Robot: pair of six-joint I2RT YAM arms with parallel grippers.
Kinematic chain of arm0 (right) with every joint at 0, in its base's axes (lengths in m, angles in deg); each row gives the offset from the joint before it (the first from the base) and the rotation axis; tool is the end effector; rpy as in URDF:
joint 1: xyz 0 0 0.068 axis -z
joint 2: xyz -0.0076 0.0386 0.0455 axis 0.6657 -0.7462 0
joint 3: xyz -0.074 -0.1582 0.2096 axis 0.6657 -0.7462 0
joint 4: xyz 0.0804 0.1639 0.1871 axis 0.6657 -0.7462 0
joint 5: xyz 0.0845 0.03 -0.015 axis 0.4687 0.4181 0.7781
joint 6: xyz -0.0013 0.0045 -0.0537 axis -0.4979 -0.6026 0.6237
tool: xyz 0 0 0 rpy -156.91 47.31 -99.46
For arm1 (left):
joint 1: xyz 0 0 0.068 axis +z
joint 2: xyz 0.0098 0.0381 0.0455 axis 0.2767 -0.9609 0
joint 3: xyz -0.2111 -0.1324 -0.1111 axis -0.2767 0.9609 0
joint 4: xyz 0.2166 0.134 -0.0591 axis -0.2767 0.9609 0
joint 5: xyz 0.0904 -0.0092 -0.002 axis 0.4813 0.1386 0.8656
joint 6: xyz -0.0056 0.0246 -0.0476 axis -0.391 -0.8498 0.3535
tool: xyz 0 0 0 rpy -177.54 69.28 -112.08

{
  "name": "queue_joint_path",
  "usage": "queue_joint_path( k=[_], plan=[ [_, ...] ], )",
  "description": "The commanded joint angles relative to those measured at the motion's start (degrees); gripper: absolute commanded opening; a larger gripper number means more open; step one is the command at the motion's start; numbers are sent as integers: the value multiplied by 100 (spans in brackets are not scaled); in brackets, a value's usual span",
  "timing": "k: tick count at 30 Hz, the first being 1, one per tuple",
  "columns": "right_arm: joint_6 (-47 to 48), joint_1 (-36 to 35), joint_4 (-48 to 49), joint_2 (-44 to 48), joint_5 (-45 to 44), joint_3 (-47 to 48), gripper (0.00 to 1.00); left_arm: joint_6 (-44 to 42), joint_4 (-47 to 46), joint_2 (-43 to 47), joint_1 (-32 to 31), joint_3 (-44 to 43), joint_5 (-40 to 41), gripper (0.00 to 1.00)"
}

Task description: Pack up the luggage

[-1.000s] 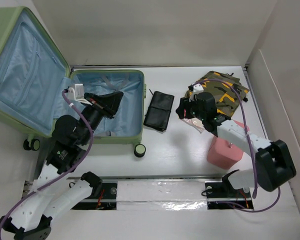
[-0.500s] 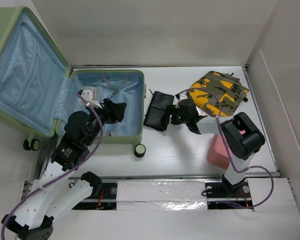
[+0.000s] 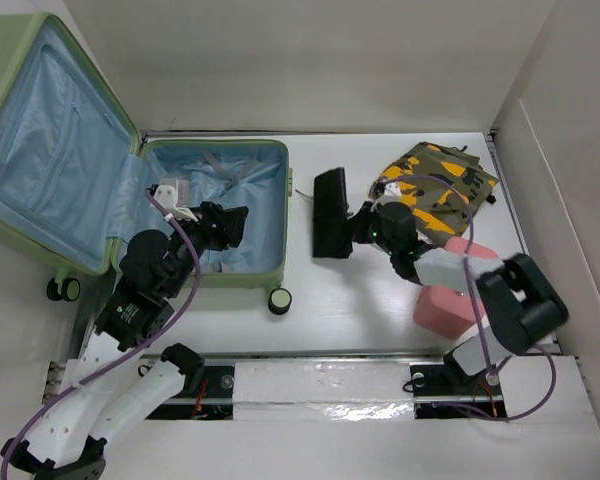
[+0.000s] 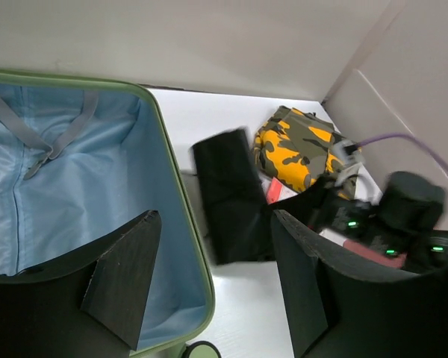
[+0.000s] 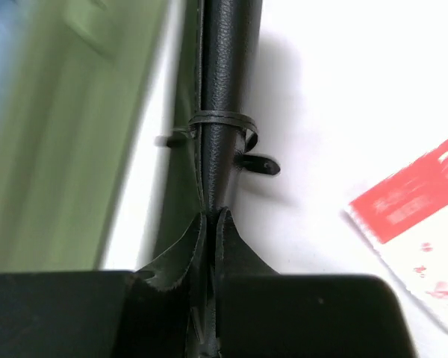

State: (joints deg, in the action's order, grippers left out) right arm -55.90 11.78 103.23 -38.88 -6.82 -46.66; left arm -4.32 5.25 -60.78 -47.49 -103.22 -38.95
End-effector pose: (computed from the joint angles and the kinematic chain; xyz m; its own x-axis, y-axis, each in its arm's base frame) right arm 0.2846 0.1640 0.1837 -0.5238 0.2851 -0.8027 -0.2700 0.8382 0.4739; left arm 0.1176 -0.0673 0.4037 -0.0382 -0.3540 -0.9344 0.4389 0.8342 -0.3340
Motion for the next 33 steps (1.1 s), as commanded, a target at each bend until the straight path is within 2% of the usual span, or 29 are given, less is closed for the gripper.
queue_joint_path(
  k=[1, 4, 5, 9, 12, 14, 15, 16, 18, 20, 21, 22, 24, 25, 26, 27, 28, 29, 30, 32, 33],
  plan=[
    [876, -150, -109, 1231, -708, 434, 0, -70, -236, 171, 13, 49, 201, 58],
    [1386, -292, -549, 1778, -701, 943, 0, 9, -236, 311, 13, 84, 386, 58],
    [1465, -361, -663, 1787, -395, 1145, 0, 26, -262, 364, 13, 93, 387, 58],
    [1423, -852, -823, 1174, 380, 2505, 0, 44, -394, 487, 13, 137, 474, 54],
    [976, -1126, -656, 261, 898, 3219, 0, 79, -254, 496, 13, -21, 615, 54],
    [746, -1241, -760, -478, 1232, 3966, 38, 167, -297, 549, 13, -74, 624, 54],
    [710, -1241, -996, -637, 1321, 4169, 61, 202, -289, 549, 13, -170, 607, 54],
    [745, -1241, -1076, -734, 1356, 4319, 88, 220, -246, 497, 13, -223, 580, 55],
    [876, -1154, -990, -508, 1199, 4041, 94, 281, -140, 400, 13, -320, 510, 56],
    [947, -917, -893, 130, 946, 3280, 92, 360, -105, 137, 13, -355, 414, 53],
    [1043, -759, -797, 387, 691, 2700, 76, 378, -78, -177, 13, -451, 196, 52],
    [1096, -757, -761, 634, 689, 2694, 61, 378, -78, -363, 13, -539, 193, 52],
    [1289, -547, -752, 1369, 338, 1888, 25, 491, -130, -723, 13, -619, -341, 46],
    [1368, -494, -769, 1618, 198, 1642, 6, 571, -227, -1082, 13, -584, -543, 39],
    [1430, -494, -822, 1881, -291, 1405, 0, 667, -489, -1268, 13, -549, -1006, 34],
    [1483, -433, -944, 2397, -539, 958, 0, 807, -630, -1488, -144, -558, -1098, 28],
    [1527, -345, -980, 2664, -724, 736, 0, 826, -719, -2021, -415, -627, -968, 23],
    [1562, -283, -1041, 2901, -970, 552, 0, 852, -763, -2313, -922, -732, -741, 12],
    [1589, -126, -1233, 3139, -1016, 297, 0, 861, -772, -2647, -1214, -1073, -660, 10],
    [1659, 50, -1541, 3815, -1077, 190, 0, 713, -808, -3658, -1977, -1531, 249, 9],
    [1755, 129, -1908, 4026, -1104, 189, 0, 642, -808, -4018, -2060, -2020, 394, 13]
  ],
)
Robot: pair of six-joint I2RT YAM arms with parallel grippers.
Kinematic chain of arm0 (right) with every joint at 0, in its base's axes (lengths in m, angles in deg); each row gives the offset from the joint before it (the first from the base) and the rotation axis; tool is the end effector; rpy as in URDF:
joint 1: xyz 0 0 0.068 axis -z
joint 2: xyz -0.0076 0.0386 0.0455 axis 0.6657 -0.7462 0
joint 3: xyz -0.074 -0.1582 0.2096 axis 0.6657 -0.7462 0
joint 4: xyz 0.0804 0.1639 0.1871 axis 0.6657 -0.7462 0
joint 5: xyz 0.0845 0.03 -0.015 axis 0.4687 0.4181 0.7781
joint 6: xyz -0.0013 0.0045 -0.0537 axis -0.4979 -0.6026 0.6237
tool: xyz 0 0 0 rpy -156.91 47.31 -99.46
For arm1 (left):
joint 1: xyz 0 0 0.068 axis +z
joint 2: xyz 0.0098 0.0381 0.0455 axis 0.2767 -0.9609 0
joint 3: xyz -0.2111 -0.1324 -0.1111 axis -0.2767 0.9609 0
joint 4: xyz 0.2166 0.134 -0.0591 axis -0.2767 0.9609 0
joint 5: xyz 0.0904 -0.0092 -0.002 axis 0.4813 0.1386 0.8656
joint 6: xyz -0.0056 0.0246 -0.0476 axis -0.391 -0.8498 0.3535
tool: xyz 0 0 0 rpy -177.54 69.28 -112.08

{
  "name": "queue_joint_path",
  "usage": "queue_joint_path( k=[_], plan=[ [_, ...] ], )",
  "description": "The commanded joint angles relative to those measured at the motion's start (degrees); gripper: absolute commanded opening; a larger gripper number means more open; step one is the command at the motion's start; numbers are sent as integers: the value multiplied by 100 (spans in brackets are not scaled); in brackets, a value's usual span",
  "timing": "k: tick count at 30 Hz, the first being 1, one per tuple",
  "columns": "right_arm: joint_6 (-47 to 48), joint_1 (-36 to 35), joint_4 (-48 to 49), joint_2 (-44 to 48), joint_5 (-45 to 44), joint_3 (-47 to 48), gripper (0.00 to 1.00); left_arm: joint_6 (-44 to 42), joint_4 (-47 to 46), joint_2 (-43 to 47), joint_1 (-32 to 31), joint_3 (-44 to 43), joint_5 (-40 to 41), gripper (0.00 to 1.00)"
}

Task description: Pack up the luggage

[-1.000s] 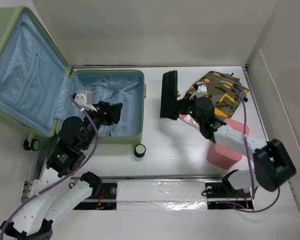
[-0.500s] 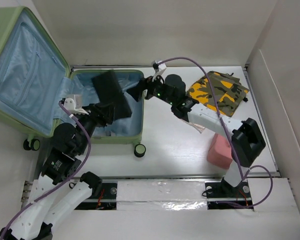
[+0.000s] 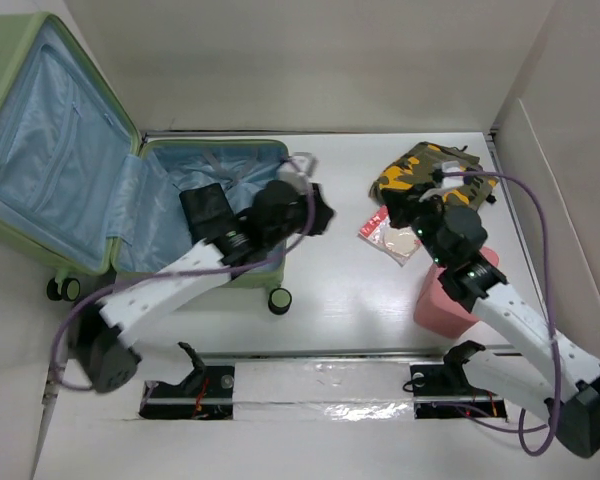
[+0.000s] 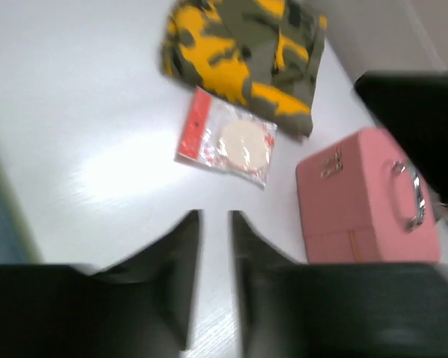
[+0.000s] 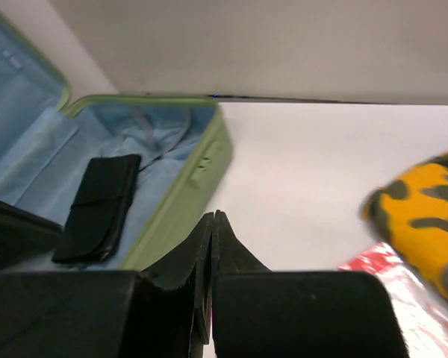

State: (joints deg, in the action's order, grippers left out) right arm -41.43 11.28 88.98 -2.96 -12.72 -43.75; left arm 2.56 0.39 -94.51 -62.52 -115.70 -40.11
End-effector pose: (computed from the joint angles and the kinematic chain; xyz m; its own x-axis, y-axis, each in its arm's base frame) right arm 0.2017 0.1144 0.3427 -0.0667 0.2807 -0.9575 -0.4129 0.8658 0.2826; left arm 0.1993 -0.2051 0.3769 -0.3880 -0.2206 -0.8949 0.5487 0.7248 -0.4166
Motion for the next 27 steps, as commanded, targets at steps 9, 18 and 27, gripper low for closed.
queue_joint_path(
  k=[9, 18, 27],
  plan=[
    [643, 550, -1927, 2002, -743, 259, 21, -249, 38, -3810, -409, -2454, -463, 75],
    [784, 655, -2104, 2134, -506, 162, 37, -460, 565, -5851, -408, -4520, -693, 82],
    [713, 655, -1946, 2248, -330, -75, 37, -917, 1567, -7433, -470, -6455, -60, 81]
  ],
)
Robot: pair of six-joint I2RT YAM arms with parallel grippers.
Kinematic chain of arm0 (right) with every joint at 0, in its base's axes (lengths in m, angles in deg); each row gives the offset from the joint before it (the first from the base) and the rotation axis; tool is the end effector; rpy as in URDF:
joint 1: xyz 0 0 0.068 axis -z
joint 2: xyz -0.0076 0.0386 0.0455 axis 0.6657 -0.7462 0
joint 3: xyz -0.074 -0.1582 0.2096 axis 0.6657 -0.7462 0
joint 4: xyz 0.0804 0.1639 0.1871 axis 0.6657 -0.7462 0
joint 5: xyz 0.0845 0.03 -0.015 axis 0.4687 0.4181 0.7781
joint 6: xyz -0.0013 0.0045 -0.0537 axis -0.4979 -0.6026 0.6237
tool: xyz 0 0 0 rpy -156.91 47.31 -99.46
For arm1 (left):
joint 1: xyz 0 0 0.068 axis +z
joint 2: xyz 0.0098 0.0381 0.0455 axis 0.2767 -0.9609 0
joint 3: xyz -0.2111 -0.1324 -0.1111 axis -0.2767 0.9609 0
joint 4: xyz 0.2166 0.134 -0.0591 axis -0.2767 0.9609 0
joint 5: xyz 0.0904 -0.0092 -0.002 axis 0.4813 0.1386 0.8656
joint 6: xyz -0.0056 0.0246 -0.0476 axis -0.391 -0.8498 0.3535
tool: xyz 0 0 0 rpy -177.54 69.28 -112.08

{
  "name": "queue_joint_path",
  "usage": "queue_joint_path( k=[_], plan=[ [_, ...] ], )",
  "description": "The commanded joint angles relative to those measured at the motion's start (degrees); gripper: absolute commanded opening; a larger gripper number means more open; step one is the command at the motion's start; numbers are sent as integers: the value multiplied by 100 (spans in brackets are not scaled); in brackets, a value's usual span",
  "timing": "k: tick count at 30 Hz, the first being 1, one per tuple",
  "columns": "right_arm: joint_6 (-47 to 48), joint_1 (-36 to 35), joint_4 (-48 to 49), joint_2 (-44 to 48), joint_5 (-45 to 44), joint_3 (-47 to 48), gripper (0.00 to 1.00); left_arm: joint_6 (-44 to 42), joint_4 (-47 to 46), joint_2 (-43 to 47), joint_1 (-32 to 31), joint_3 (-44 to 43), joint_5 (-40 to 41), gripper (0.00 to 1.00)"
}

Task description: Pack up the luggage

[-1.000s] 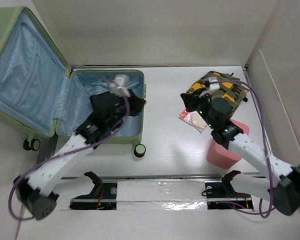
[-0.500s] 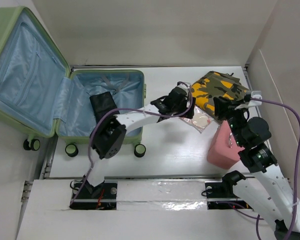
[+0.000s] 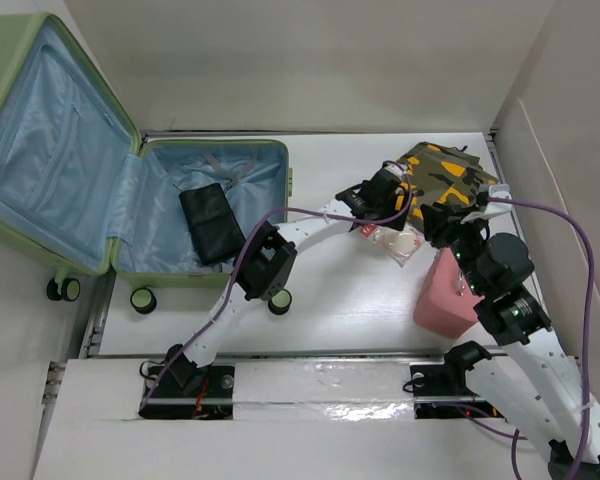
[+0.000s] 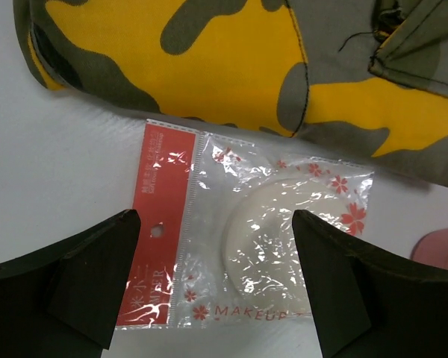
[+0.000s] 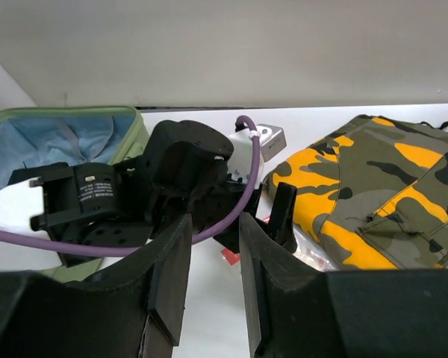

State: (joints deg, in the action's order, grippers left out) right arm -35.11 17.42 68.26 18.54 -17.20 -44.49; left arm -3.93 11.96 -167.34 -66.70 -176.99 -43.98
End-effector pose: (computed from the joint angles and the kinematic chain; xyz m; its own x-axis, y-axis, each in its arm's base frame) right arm 0.1338 0.0534 0.3618 0.0123 0.1889 -0.9819 -0.2462 0.9523 0.1801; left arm 0.3643 -0.4429 0.1986 -0.5723 0.1769 -0.8007 0.6075 0.7473 -0.2691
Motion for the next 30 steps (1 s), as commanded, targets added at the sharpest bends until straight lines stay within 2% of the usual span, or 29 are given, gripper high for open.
queue_joint_path(
  k=[1, 4, 6, 8, 10, 12, 14, 15, 18, 21, 26, 28, 30],
  plan=[
    [99, 41, 152, 115, 136, -18, 37, -285, 411, -264, -104, -318, 353, 81],
    [90, 41, 170, 115, 154, 8, 38, -373, 455, -458, -166, -248, 450, 79],
    [55, 41, 205, 141, 197, 34, 38, -426, 507, -520, -227, -169, 485, 74],
    [73, 41, 240, 168, 276, 52, 38, -496, 482, -503, -358, -28, 773, 73],
    [73, 41, 223, 194, 312, 96, 38, -627, 394, -459, -491, 138, 959, 68],
    [55, 41, 231, 238, 286, 105, 38, -654, 420, -468, -571, 148, 1205, 39],
    [38, 41, 258, 282, 303, 87, 38, -663, 402, -424, -623, 288, 1407, 18],
    [38, 41, 249, 308, 286, 105, 38, -663, 341, -363, -623, 384, 1425, 1],
    [12, 41, 74, 466, 137, 157, 38, -541, 279, 32, -562, 824, 1540, 0],
    [64, 41, 178, 537, 127, 61, 38, -357, -378, 1102, -413, 1842, 1575, 0],
    [64, 41, -41, 598, 57, 35, 38, 303, -1528, 3712, 342, 3714, 1127, 0],
    [151, 41, -128, 607, -65, -44, 35, 609, -1864, 4903, 588, 4581, 1223, 0],
    [169, 41, -652, 642, -354, -36, 30, 786, -1997, 5593, 984, 5041, 1582, 0]
  ],
)
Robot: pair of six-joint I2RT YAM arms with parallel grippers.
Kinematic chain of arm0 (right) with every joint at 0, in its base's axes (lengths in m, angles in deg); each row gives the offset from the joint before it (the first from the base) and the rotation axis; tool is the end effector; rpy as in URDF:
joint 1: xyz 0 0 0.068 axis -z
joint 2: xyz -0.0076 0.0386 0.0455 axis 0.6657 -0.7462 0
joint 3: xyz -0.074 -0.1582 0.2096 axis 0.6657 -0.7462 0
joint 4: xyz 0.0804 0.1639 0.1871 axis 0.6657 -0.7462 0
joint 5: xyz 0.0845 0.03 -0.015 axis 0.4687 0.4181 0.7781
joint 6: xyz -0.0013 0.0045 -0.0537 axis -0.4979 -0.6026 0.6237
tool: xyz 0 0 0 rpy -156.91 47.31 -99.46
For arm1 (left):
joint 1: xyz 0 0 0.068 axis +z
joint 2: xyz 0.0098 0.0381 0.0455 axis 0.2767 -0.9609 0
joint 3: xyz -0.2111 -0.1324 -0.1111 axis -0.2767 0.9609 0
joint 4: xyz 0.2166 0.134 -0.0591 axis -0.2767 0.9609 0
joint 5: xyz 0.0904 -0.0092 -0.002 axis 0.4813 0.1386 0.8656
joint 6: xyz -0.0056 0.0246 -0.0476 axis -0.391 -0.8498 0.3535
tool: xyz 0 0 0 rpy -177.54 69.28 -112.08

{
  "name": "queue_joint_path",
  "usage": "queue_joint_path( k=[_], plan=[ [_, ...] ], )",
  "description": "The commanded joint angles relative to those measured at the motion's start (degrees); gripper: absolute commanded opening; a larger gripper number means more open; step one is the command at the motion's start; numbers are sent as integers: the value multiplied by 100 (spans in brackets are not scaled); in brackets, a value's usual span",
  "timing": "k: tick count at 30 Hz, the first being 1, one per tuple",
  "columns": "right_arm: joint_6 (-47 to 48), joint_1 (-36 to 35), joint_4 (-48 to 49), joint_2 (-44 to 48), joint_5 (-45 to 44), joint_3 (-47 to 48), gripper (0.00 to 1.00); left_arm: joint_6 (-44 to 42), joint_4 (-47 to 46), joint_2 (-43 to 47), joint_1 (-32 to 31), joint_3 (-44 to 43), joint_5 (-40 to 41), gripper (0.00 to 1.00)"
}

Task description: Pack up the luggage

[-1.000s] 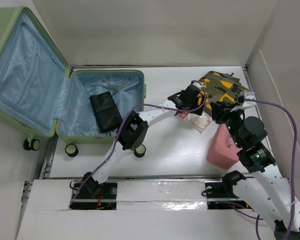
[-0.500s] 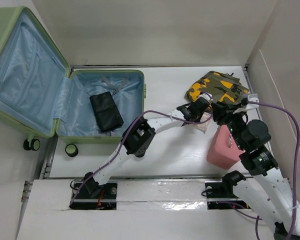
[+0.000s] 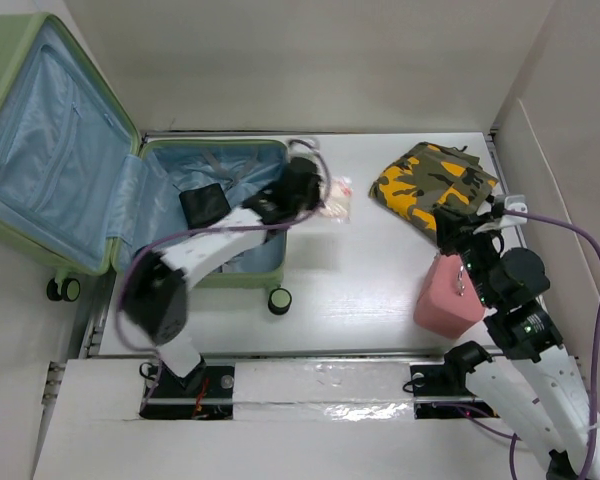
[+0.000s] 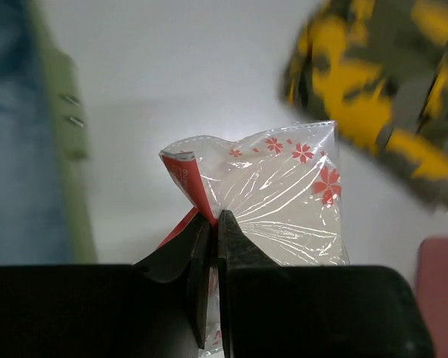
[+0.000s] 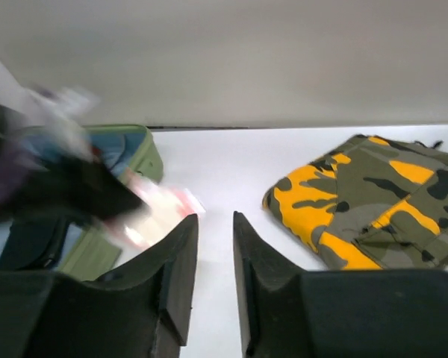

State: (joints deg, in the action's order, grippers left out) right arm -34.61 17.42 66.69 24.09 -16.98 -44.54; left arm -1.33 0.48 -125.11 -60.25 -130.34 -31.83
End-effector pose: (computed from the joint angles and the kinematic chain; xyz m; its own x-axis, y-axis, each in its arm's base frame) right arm 0.1118 0.0436 0.3694 0.0751 0.2081 -0.9752 -0.2608 0.9480 0.1822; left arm 0.3030 -0.2830 0.2904 -0.4818 -0.0377 -0.8755 0.3771 0.8929 -0.2460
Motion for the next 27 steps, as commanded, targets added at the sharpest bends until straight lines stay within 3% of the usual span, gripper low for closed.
queue_joint_path(
  k=[1, 3, 6, 7, 10, 13, 14, 15, 19, 27],
  plan=[
    [-20, 41, -673, 113, -508, -23, 17, 701, -824, 2018, 471, 806, 508, 0],
    [-240, 41, -1103, 157, -1068, -23, 2, 921, -902, 2636, 891, 1334, 825, 0],
    [-872, 41, -1991, 324, -1816, -145, 2, 1553, -1139, 3745, 1593, 2521, 1045, 0],
    [-996, 41, -2115, 385, -1924, -233, 27, 1703, -1227, 4191, 1762, 3098, 1063, 0],
    [-1285, 41, -2387, 483, -2196, -506, 66, 2126, -1526, 4686, 2368, 3918, 966, 0],
    [-1681, 41, -2844, 360, -2601, -436, 73, 2512, -1492, 4592, 2904, 4167, 616, 51],
    [-1674, 41, -2846, 351, -2671, -445, 73, 2574, -1474, 4556, 3011, 4194, 362, 86],
    [-1674, 41, -2828, 316, -2750, -506, 74, 2601, -1482, 4530, 3073, 4229, 264, 99],
    [-1927, 41, -2802, 26, -2821, -568, 74, 2636, -1842, 4687, 3074, 4483, -35, 99],
    [-2307, 41, -2916, -344, -3032, -743, 70, 2399, -1870, 5943, 2767, 4335, -483, 97]
  ],
)
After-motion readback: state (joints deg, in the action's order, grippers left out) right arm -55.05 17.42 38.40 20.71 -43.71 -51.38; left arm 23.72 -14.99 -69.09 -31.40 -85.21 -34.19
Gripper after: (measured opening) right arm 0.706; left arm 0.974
